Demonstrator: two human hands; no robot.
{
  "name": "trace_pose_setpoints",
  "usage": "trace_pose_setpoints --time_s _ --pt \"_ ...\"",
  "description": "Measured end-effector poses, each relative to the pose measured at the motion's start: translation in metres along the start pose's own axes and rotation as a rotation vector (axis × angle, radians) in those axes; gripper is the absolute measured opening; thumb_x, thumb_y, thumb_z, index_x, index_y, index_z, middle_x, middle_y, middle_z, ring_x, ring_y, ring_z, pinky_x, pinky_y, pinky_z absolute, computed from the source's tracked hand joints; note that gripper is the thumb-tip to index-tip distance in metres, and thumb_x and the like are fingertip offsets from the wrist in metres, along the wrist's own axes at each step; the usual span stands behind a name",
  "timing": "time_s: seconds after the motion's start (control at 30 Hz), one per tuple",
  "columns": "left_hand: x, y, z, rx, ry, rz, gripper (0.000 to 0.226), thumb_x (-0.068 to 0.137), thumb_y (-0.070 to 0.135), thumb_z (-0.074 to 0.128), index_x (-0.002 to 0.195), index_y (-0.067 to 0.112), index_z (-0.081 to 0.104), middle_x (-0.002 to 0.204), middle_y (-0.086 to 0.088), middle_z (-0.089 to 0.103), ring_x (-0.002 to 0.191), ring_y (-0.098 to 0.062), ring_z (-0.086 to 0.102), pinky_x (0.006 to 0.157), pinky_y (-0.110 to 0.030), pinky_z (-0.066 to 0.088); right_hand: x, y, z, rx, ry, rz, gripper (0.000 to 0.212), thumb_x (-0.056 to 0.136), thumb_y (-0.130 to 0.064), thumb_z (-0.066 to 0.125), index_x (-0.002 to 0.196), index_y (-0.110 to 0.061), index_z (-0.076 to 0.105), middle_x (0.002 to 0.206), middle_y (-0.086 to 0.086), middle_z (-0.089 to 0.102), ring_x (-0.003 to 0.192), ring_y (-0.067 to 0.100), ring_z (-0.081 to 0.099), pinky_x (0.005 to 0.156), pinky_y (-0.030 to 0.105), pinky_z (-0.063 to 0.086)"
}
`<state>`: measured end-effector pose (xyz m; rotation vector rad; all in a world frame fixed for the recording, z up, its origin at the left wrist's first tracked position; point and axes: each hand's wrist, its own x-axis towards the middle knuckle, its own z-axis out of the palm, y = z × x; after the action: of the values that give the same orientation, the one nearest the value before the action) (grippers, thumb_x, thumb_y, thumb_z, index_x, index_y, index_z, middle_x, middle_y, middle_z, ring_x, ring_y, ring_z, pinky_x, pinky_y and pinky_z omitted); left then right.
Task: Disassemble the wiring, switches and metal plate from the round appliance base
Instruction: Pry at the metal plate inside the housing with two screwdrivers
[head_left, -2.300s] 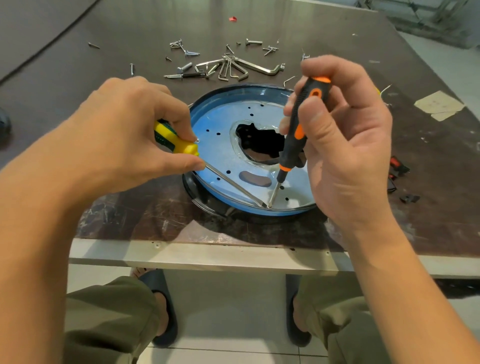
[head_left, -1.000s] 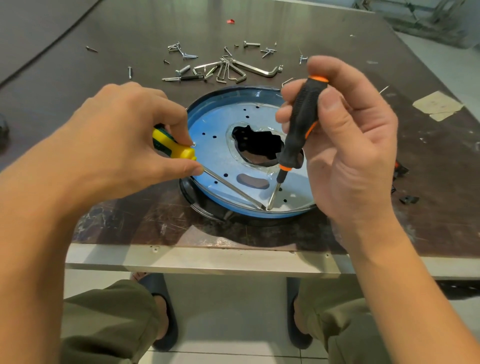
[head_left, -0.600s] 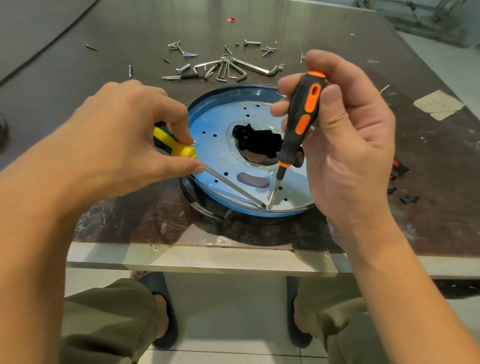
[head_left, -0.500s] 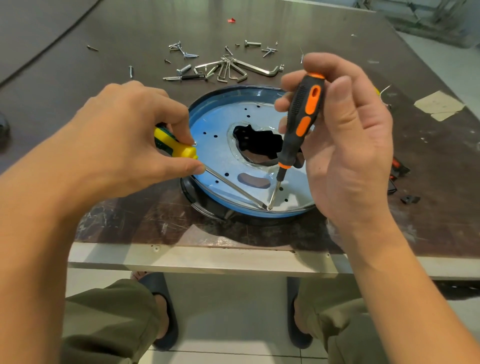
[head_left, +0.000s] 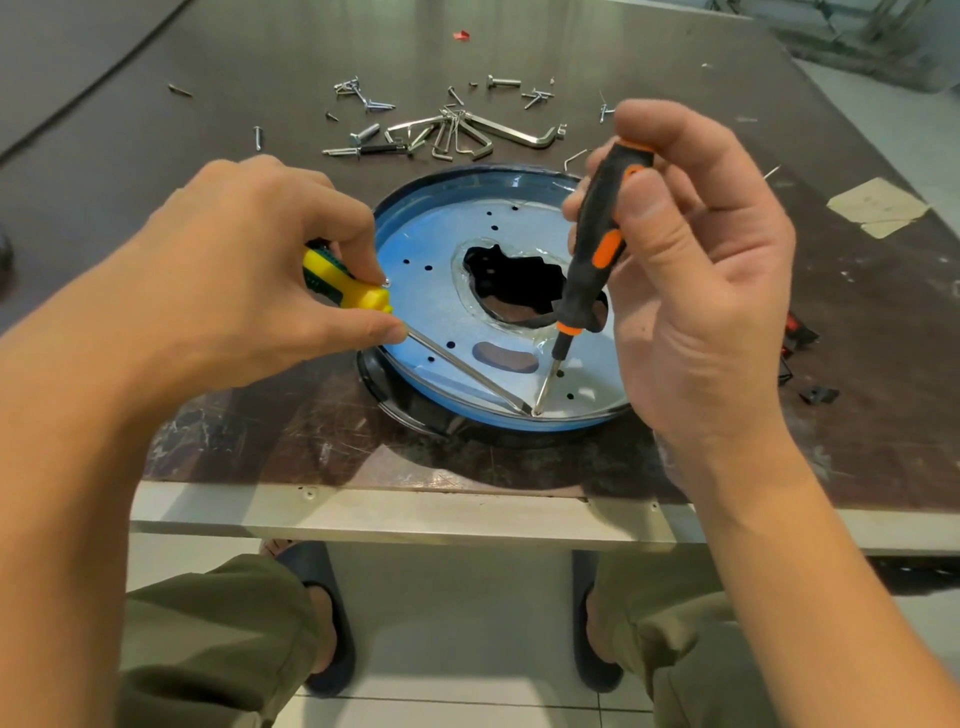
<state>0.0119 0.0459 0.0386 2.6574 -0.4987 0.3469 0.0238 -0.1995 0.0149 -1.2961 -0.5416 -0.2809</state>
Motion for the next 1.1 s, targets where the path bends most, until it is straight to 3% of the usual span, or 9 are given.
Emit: trace_pose_setpoints --time_s 0.13,0.3,0.47,0.6,0.7,0.83,0.97,1.03,1.1 --pt "0.0 -0.0005 0.0001 0.004 -0.003 -0.01 0.033 0.058 0.066 0.07 0.071 0.036 0.065 0.074 0.015 0.056 0.077 -0.006 0.05 0.061 -0.034 0.039 -0.001 -0.0012 -0.0013 0.126 -0.005 0.056 0.026 0.106 -0.006 0.036 0.121 0.0 0.056 0.102 0.014 0.065 0.09 0.029 0.064 0.083 0.038 0.05" --pt "0.0003 0.0001 0.0 0.01 -0.006 -0.01 0.033 0.058 0.066 0.069 0.072 0.036 0.066 0.075 0.016 0.056 0.074 -0.013 0.048 0.062 -0.037 0.043 0.001 -0.0003 0.0025 -0.022 0.007 -0.015 0.021 0.096 -0.011 0.061 0.116 -0.007 0.059 0.101 0.012 0.056 0.093 0.031 0.051 0.086 0.045 0.043" --pt "0.0 0.0012 0.0002 0.01 -0.006 -0.021 0.031 0.058 0.064 0.07 0.071 0.036 0.066 0.074 0.014 0.057 0.074 -0.017 0.049 0.063 -0.038 0.044 -0.0013 -0.0024 -0.0021 0.087 -0.035 0.047 0.029 0.106 -0.002 0.04 0.132 0.002 0.054 0.104 0.015 0.068 0.092 0.031 0.066 0.084 0.036 0.051" --pt "0.0009 0.0006 -0.0001 -0.006 -0.009 -0.02 0.032 0.058 0.064 0.07 0.071 0.035 0.066 0.074 0.013 0.057 0.074 -0.011 0.051 0.06 -0.034 0.04 0.001 -0.0024 0.0035 -0.013 -0.058 0.005 0.037 0.097 -0.027 0.065 0.125 -0.005 0.057 0.104 0.003 0.059 0.092 0.026 0.051 0.084 0.044 0.042" --pt "0.0014 0.0012 -0.0006 -0.026 -0.015 -0.023 0.032 0.058 0.065 0.072 0.07 0.035 0.067 0.074 0.014 0.058 0.073 -0.008 0.053 0.059 -0.03 0.035 0.0004 0.0002 0.0015 -0.045 -0.097 -0.007 0.034 0.1 -0.016 0.063 0.131 -0.005 0.054 0.105 0.007 0.061 0.092 0.027 0.055 0.089 0.042 0.044" --pt "0.0012 0.0017 0.0004 -0.04 -0.01 -0.035 0.033 0.058 0.062 0.081 0.069 0.035 0.067 0.074 0.013 0.059 0.07 -0.009 0.052 0.058 -0.027 0.033 -0.0009 -0.0012 -0.0032 0.055 -0.113 0.044 0.027 0.106 -0.002 0.038 0.131 -0.002 0.051 0.106 0.015 0.065 0.091 0.026 0.063 0.088 0.036 0.05" --pt "0.0008 0.0015 0.0003 -0.048 -0.018 -0.033 0.036 0.058 0.067 0.08 0.069 0.035 0.067 0.073 0.013 0.058 0.07 -0.01 0.052 0.057 -0.029 0.033 0.0021 -0.003 0.0029 0.018 -0.052 0.023 0.023 0.099 -0.024 0.063 0.116 -0.01 0.056 0.102 0.009 0.053 0.092 0.028 0.048 0.083 0.046 0.041" --pt "0.0006 0.0017 -0.0001 -0.051 -0.021 -0.038 0.036 0.059 0.066 0.08 0.07 0.035 0.067 0.073 0.013 0.059 0.069 -0.009 0.052 0.057 -0.029 0.033 0.0014 -0.0006 0.0011 -0.014 -0.048 -0.001 0.02 0.1 -0.013 0.065 0.118 -0.01 0.057 0.101 0.01 0.054 0.092 0.028 0.049 0.085 0.045 0.042" --pt "0.0003 0.0014 0.0001 -0.05 -0.02 -0.044 0.035 0.058 0.065 0.081 0.069 0.035 0.067 0.073 0.013 0.059 0.069 -0.009 0.052 0.058 -0.03 0.035 -0.0002 0.0001 -0.0027 0.008 -0.052 0.019 0.022 0.102 -0.002 0.052 0.124 -0.006 0.056 0.104 0.013 0.063 0.093 0.029 0.059 0.086 0.039 0.049"
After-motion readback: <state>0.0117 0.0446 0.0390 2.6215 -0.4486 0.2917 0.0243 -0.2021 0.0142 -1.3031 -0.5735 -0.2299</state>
